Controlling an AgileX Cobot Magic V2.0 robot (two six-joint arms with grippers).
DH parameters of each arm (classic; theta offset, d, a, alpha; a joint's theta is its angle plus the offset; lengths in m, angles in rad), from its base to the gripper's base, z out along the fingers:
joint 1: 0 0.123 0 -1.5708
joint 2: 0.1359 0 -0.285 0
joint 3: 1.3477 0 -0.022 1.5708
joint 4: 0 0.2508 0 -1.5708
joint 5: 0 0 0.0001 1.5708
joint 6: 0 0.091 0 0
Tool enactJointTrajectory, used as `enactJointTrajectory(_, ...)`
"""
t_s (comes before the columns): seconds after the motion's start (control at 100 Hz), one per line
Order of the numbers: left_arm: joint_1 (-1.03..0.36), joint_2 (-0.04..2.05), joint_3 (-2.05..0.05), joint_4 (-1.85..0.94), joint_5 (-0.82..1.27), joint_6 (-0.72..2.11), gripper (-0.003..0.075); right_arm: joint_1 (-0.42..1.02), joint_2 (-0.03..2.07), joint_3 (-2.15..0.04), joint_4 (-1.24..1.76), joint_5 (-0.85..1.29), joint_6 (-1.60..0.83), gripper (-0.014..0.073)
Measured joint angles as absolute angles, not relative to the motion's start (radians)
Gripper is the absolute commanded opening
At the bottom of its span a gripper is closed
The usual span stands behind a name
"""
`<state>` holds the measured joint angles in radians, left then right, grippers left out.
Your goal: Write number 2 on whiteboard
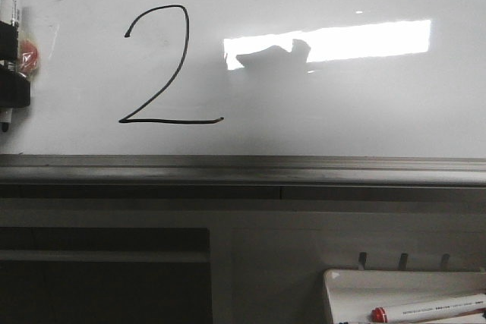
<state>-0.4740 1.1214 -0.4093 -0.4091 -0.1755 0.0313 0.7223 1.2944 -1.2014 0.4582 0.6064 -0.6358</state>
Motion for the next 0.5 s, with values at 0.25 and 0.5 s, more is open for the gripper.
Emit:
enactJointTrajectory(0.25, -0.538, 1.121, -0.409, -0.406, -0.192, 0.031, -0.0020, 0.722, 1.294, -1.201, 0.458, 0.606, -0.636, 0.0545)
enactJointTrajectory(0.5, -0.544, 1.121, -0.409, -0.410, -0.223, 0.031, -0.0020, 0.722, 1.294, -1.201, 0.458, 0.612, -0.636, 0.0545)
